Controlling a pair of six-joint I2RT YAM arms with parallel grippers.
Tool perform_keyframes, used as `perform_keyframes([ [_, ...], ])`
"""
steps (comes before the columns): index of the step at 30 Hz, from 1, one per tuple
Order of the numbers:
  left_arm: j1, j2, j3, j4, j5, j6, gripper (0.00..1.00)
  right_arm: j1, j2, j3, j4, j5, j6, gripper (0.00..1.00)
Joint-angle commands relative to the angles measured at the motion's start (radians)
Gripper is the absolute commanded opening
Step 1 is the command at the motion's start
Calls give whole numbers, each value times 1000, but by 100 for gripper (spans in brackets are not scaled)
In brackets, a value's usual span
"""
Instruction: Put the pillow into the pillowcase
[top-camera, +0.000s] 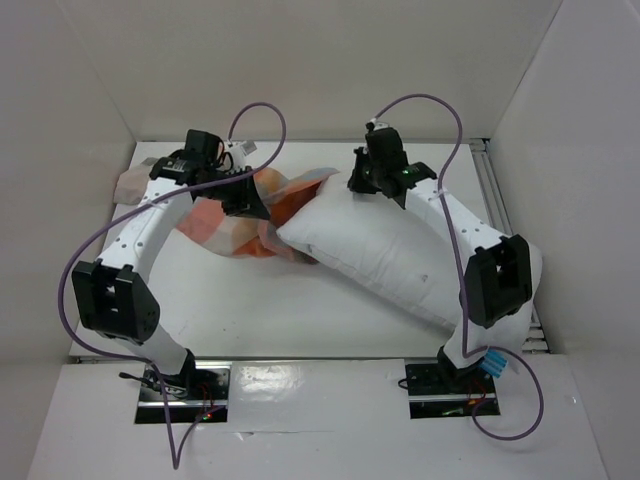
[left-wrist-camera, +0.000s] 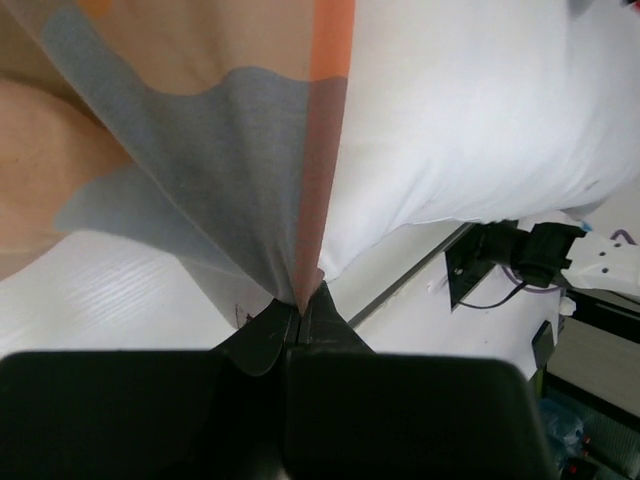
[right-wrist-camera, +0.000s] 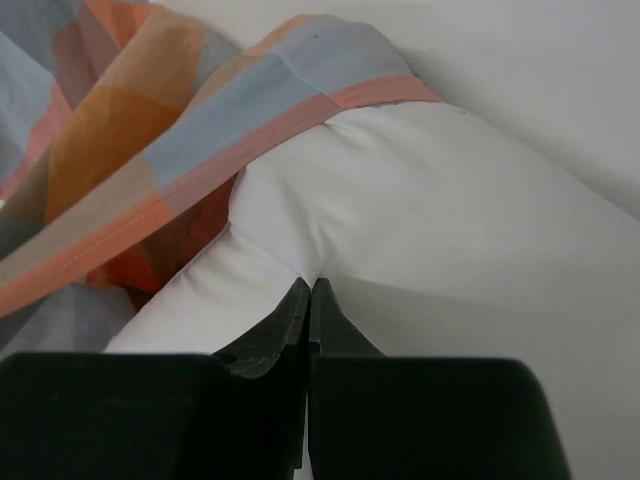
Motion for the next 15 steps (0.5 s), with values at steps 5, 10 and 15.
perform_keyframes([
  [5, -12, -86, -38, -46, -32, 32, 0, -110, -40, -20, 126, 8, 76, 0],
  [10, -23, -96, 31, -46, 93, 41, 0, -32, 31, 43, 92, 161, 117, 0],
  [15, -23, -96, 137, -56, 235, 41, 0, 83, 136, 98, 57, 410, 168, 0],
])
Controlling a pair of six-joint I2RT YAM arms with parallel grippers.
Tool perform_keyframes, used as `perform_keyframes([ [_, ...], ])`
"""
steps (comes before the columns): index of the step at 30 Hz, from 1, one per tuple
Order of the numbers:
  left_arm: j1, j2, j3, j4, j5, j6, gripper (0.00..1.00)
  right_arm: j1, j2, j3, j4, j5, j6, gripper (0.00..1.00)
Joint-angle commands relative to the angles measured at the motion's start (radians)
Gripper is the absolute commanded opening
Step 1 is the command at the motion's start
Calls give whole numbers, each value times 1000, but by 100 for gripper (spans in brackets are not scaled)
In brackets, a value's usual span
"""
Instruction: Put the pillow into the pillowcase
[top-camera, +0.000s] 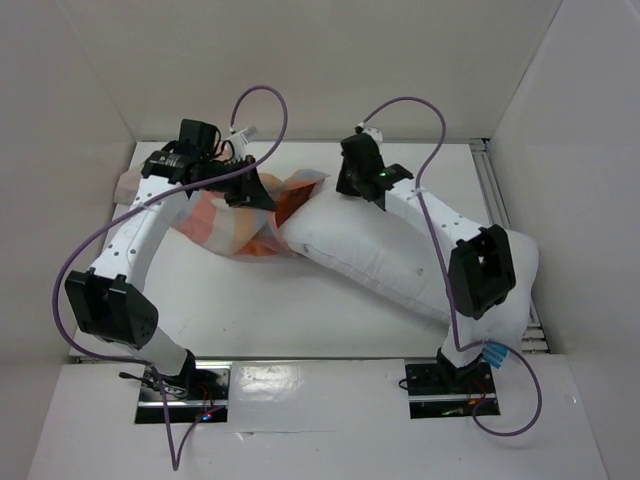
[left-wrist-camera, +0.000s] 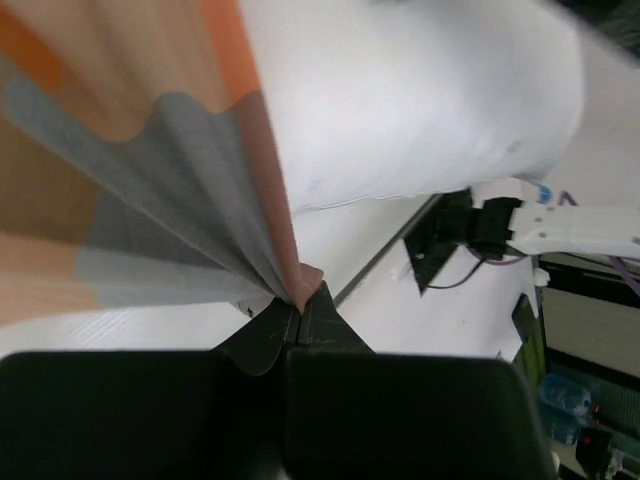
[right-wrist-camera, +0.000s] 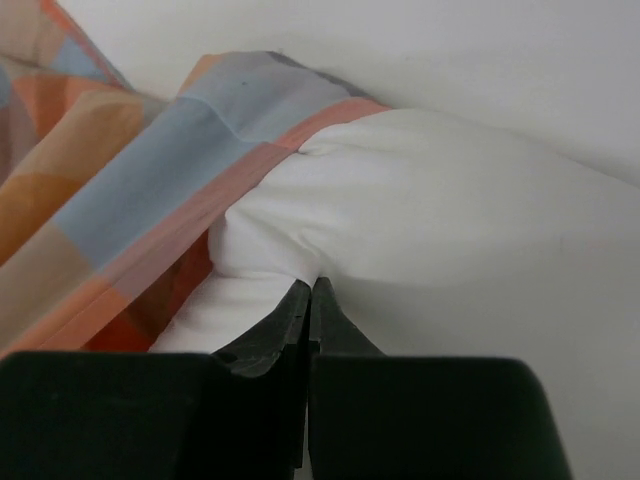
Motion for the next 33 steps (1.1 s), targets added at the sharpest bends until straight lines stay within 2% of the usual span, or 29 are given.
perform_keyframes([
  [1, 1, -55, 110, -30, 207, 35, 0, 62, 82, 68, 26, 320, 69, 0],
  [8, -9, -35, 119, 41, 297, -13, 0, 133, 177, 117, 16, 435, 105, 0],
  [10, -38, -23, 147, 41, 251, -13, 0, 144, 177, 117, 25, 435, 129, 0],
  [13, -64, 8, 162, -22, 153, 10, 0, 144, 126, 50, 140, 364, 129, 0],
  [14, -76, 20, 141, -40, 127, 23, 4, 135, 111, 28, 171, 334, 120, 4],
  [16, -76, 20, 103, -80, 76, 37, 19, 135, 71, -9, 197, 273, 120, 22],
  [17, -76, 20, 66, -80, 59, 37, 24, 135, 57, -18, 197, 255, 120, 24],
  [18, -76, 10, 55, -89, 19, 37, 35, 126, 42, -27, 197, 221, 120, 28],
  [21, -61, -15, 91, -90, -73, 4, 47, 126, -44, -67, 197, 182, 99, 39],
  [22, -61, -15, 113, -99, -91, 4, 47, 136, -73, -98, 197, 173, 90, 45],
  [23, -33, -15, 135, -99, -102, -8, 55, 136, -132, -113, 197, 173, 90, 49],
  [24, -22, -15, 152, -99, -102, -8, 56, 136, -162, -125, 197, 158, 79, 59],
  [28, -9, 49, 268, -80, -131, -49, 55, 136, -271, -139, 124, 124, 21, 77],
  [30, -9, 92, 305, -80, -122, -49, 55, 136, -306, -130, 40, 136, 5, 82],
  [33, -36, 181, 372, -70, -168, -40, 61, 136, -349, -130, -60, 193, -19, 88],
])
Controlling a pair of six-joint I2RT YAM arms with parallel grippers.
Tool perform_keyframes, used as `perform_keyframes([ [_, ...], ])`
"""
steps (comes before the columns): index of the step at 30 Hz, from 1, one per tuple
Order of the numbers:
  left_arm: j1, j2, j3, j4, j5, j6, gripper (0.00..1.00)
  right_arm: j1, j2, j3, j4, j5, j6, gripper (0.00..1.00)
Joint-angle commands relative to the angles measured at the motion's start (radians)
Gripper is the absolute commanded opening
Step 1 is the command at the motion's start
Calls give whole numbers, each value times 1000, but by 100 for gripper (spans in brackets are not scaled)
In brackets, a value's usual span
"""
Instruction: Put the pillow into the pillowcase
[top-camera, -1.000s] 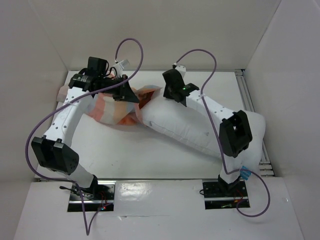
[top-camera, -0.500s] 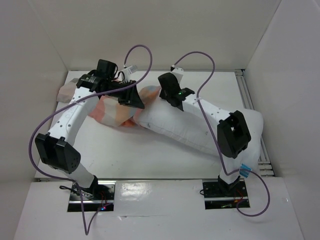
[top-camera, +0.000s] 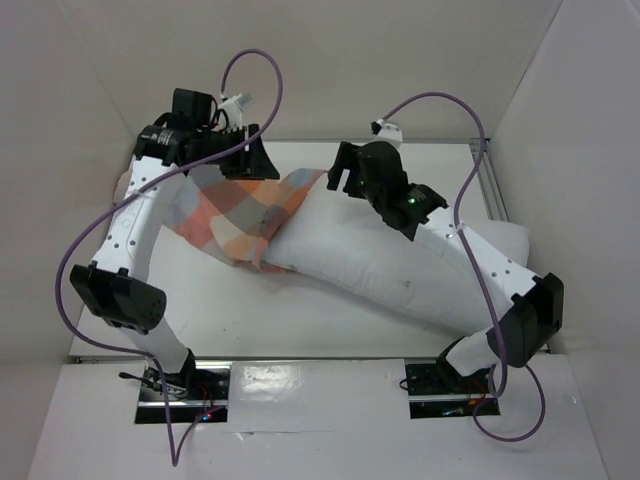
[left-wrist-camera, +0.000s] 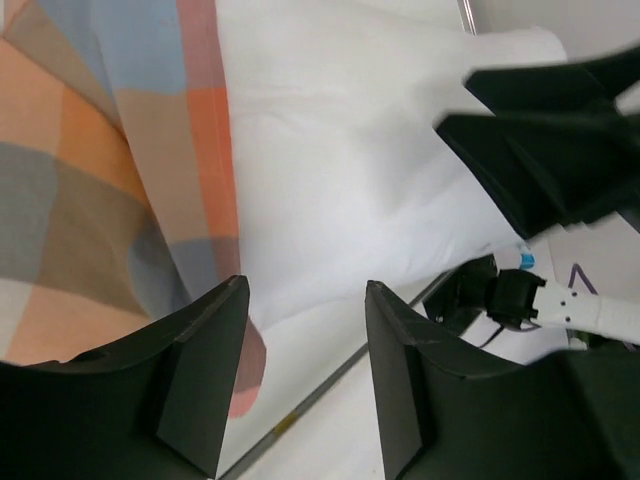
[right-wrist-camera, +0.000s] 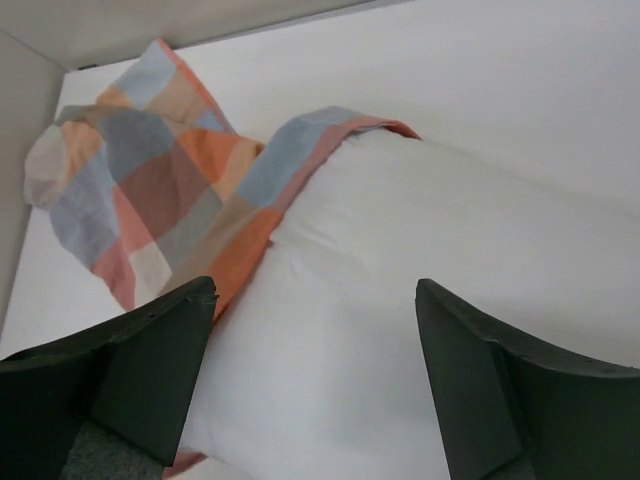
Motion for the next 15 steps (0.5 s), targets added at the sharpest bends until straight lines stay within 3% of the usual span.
perform_keyframes([
  [1, -26, 110, 61, 15, -41, 7, 63, -2, -51, -5, -151, 46, -60, 88],
  [4, -87, 204, 126, 25, -90, 30, 70, -26, -64, -14, -221, 40, -108, 93],
  [8, -179, 317, 231, -29, -385, 62, 70, -65, -64, -5, -274, 30, -131, 94],
  [15, -224, 404, 241, -15, -656, 62, 71, -128, -44, -28, -274, -74, -175, 95],
])
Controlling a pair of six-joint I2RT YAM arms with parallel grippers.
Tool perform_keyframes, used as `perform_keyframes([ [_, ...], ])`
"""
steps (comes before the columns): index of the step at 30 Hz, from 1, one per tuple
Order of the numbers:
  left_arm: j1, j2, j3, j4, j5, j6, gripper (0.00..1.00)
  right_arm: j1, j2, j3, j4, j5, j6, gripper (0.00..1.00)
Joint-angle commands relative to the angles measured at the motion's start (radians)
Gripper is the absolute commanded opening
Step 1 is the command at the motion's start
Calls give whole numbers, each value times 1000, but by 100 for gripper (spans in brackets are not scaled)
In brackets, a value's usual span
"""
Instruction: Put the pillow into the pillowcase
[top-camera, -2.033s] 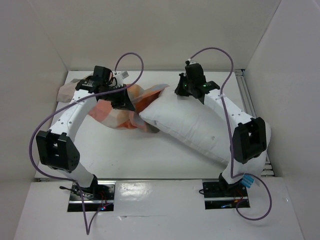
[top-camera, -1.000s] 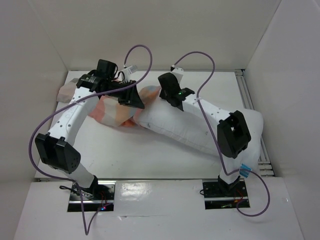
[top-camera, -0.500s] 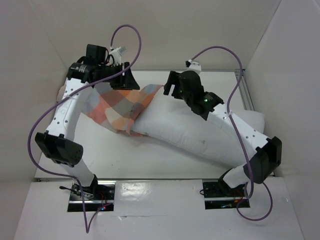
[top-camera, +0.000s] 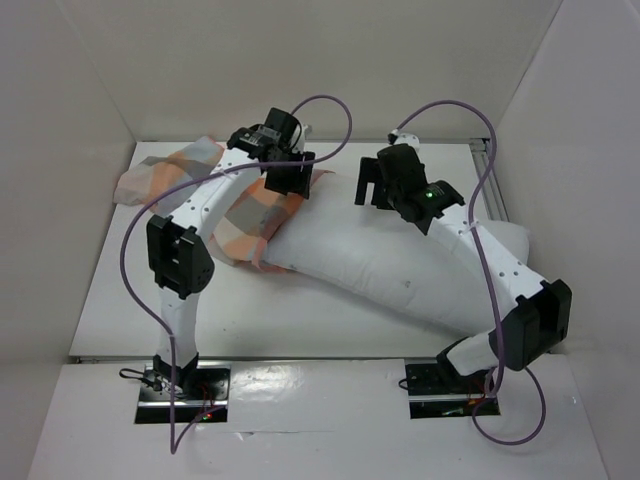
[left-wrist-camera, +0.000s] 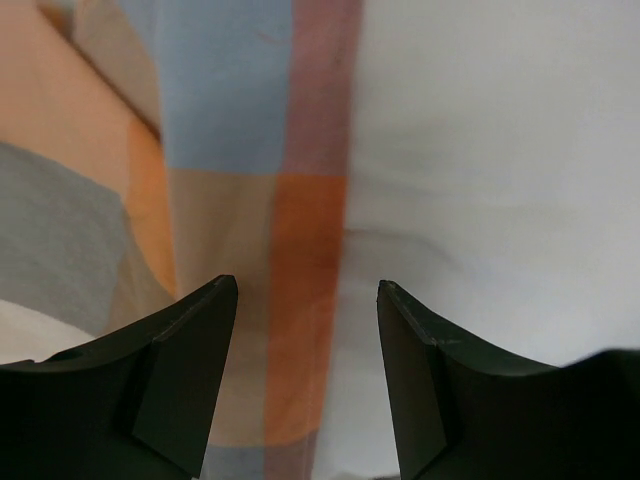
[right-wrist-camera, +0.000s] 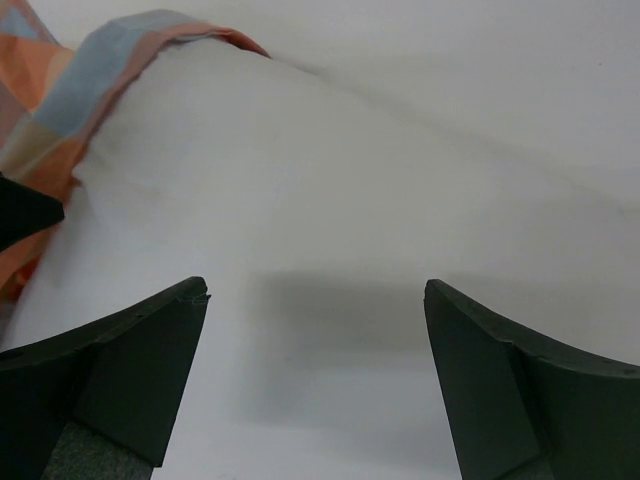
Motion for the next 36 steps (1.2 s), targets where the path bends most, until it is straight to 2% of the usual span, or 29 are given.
perform_keyframes([
  [1, 3, 19, 47, 1, -177, 39, 71, -13, 29, -2, -29, -54, -48, 97],
  [3, 3, 37, 71, 1, -154, 48, 71, -13, 48, -16, -29, -94, -71, 98],
  [5, 3, 62, 87, -11, -154, 36, 64, -13, 75, -31, -9, -103, -71, 99],
  [6, 3, 62, 102, -23, -154, 22, 52, -13, 84, -31, -9, -121, -71, 99],
  [7, 3, 73, 102, -23, -167, 22, 44, -13, 95, -54, -9, -122, -71, 99],
  [10, 3, 73, 111, -23, -131, 22, 0, -13, 109, -91, 12, -158, -80, 96],
  [13, 26, 73, 122, -23, -44, 22, 0, -13, 118, -111, 40, -168, -80, 75],
  [14, 26, 59, 122, -23, -25, 31, 0, -13, 118, -123, 52, -168, -80, 62],
  [15, 35, 59, 122, -23, -8, 32, 0, -13, 118, -132, 61, -168, -80, 43],
  [18, 35, 18, 122, -14, 25, 32, 0, -13, 127, -133, 61, -168, -80, 22],
  [19, 49, 7, 122, 9, 61, 22, 0, -13, 127, -142, 72, -168, -71, 9],
  [20, 58, -13, 122, 21, 172, 13, 0, -13, 127, -142, 72, -158, -71, 3],
  [22, 79, -34, 107, 65, 322, -13, 0, -4, 106, -157, 109, -167, -62, 0],
  [23, 80, -45, 81, 139, 460, -59, 0, -4, 92, -189, 135, -195, -51, 0],
  [26, 80, -67, 39, 300, 631, -164, 0, -4, 52, -254, 288, -275, -28, 0],
  [29, 69, -32, 79, 313, 642, -194, 0, 5, 43, -225, 258, -275, -28, 0],
  [30, 69, -22, 88, 313, 642, -208, 0, 6, 8, -215, 249, -266, -28, 10],
  [31, 69, -13, 98, 313, 642, -208, 0, 6, -12, -215, 249, -257, -42, 30],
  [32, 69, 1, 98, 322, 667, -220, 0, 6, -29, -197, 236, -228, -51, 60],
  [33, 69, 1, 98, 334, 667, -234, 0, 6, -38, -179, 185, -208, -66, 87],
  [35, 69, 10, 98, 346, 679, -244, 0, 6, -29, -133, 112, -118, -78, 98],
  [36, 60, 10, 98, 346, 679, -254, 0, 6, -20, -96, 76, -79, -78, 100],
])
